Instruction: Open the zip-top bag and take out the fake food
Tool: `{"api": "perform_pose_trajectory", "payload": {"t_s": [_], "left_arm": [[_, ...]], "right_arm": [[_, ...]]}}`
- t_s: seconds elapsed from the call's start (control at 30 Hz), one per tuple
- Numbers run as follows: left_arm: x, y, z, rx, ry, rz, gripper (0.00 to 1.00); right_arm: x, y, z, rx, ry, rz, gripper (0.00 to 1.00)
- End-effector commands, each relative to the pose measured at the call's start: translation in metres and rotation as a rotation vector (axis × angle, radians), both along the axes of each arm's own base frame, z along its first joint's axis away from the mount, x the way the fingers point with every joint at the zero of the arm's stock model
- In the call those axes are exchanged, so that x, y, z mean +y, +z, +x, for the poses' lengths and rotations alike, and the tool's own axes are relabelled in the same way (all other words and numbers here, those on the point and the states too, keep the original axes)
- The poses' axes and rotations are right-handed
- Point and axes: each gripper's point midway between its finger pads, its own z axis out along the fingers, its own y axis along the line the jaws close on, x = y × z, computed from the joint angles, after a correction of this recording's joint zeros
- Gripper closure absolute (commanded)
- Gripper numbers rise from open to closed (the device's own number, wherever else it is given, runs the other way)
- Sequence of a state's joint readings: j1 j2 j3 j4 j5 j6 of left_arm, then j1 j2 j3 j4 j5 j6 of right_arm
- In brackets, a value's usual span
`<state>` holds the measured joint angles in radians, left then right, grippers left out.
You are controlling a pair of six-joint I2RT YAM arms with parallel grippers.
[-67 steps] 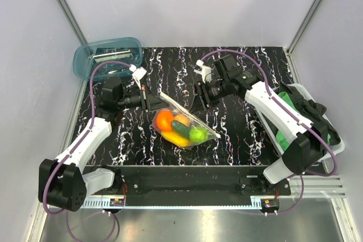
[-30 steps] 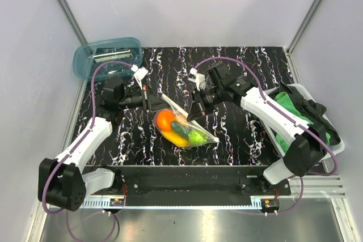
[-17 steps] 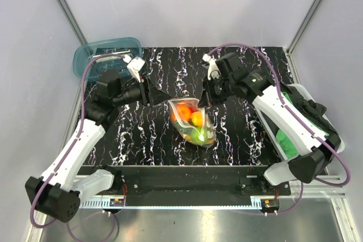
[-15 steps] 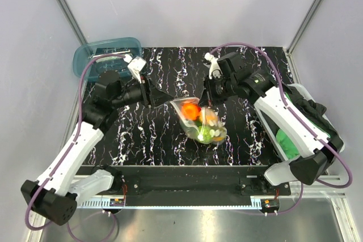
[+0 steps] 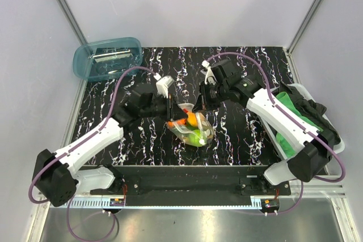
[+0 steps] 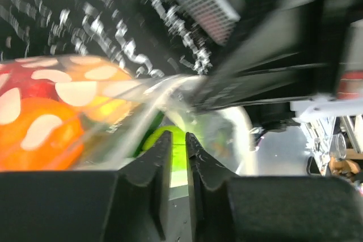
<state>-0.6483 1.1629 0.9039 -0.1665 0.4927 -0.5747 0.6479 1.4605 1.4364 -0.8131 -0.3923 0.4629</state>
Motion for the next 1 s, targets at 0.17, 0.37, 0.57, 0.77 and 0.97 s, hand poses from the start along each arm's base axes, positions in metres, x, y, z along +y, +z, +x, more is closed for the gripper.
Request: {"api": "perform_pose_trajectory", "payload": {"t_s": [0.17,0.37,0.57,0.77,0.97], "left_arm": [[-0.011,-0.027,-0.007,0.036,0.047,-0.032,0.68],[-0.026,-0.033,-0.005,0.034,0.091,-0.015,0.69],[-0.01,-0.041,-0.009,-0.01,0.204,0.039,0.69],[-0.019,-0.044,-0.01,-0.036,0.178,0.018,0.53],[-0.038,-0.076,-0.04,0.058,-0.015,0.094,0.52]], "right_arm": [[0.018,-0.002,-0.013,0.094,-0.006,0.136,1.0],[0.03,-0.002,-0.014,0.169,-0.046,0.208,1.0],[0.043,0.023,-0.006,0.168,-0.063,0.294,1.0],[0.057,0.038,-0.005,0.152,-0.053,0.353,1.0],[0.054,0.031,-0.006,0.137,-0.046,0.336,1.0]]}}
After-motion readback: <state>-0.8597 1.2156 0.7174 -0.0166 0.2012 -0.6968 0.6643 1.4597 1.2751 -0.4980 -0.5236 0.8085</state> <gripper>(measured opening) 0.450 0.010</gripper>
